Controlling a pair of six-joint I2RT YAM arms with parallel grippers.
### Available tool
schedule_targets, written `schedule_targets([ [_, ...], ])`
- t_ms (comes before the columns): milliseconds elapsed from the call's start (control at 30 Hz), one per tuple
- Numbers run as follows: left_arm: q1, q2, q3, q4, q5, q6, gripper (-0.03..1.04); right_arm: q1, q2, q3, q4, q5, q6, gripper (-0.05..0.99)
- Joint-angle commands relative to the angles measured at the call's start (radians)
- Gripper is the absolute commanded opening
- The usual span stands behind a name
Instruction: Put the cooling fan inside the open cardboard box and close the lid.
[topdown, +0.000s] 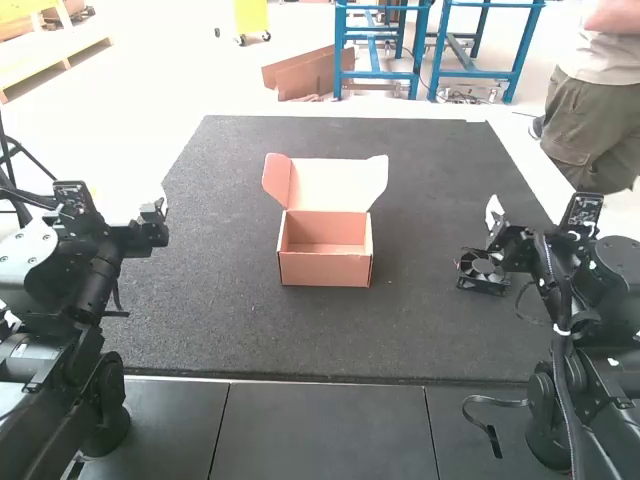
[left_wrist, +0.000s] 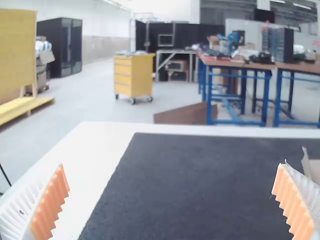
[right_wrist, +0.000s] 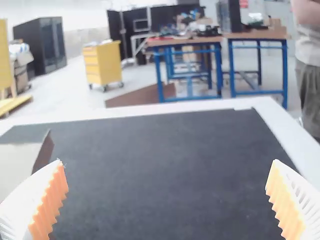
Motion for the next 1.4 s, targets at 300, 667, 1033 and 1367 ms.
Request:
schedule_targets([
  [300,0.002,-0.003,0.089,0.099,0.03,0.013,0.97,-0.013,0.015,0.167,0.044,0.015,0.024,0.91],
  [667,-0.001,0.261,0.382,-0.047,0.043,0.012,0.97,-0.013,0.314,0.498,-0.127,0.081,0.031,0.91],
  [1033,-0.001,0.522,0.707,-0.393,0.051,-0.002,0.97,-0.015,0.674,0.863,-0.595,0.17,0.083,0.91],
  [1367,-0.005,0.674,0.813,-0.691,0.063,-0.018,0.97,-0.047,0.862,0.897,-0.73,0.213,-0.117,0.9],
])
